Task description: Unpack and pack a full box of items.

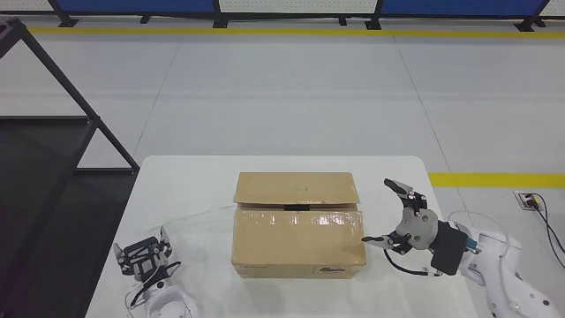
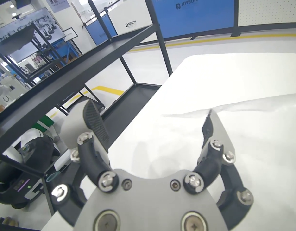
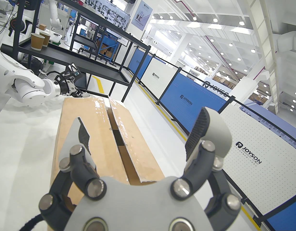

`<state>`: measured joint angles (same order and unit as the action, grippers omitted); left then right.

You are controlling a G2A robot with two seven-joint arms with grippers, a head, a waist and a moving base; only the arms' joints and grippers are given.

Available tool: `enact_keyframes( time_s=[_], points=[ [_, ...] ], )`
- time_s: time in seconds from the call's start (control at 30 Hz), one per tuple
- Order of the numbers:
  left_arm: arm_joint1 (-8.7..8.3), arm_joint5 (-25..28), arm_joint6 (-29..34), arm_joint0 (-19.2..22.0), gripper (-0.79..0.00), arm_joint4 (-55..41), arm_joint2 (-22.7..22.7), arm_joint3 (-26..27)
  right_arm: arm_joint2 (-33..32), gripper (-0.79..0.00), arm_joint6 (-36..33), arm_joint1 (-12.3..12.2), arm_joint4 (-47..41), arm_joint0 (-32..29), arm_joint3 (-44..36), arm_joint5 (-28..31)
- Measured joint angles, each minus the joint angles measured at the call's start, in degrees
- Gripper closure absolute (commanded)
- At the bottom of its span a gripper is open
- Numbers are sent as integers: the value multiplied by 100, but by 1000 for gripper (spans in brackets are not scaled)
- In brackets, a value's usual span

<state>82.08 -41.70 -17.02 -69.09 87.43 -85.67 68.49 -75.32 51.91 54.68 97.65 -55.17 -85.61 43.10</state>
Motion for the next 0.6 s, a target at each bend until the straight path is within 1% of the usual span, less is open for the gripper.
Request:
enact_keyframes(
  time_s=[0.17,0.3,0.6],
  points=[
    [16,105,-12,-51,-785,-115,-50,-84,0,-785,0,0,0,0,0,0],
    [23,144,-51,-157,-785,-200,-120,-56,0,-785,0,0,0,0,0,0],
    [7,176,-46,-571,-785,-148,-333,294,0,-785,0,0,0,0,0,0]
  ],
)
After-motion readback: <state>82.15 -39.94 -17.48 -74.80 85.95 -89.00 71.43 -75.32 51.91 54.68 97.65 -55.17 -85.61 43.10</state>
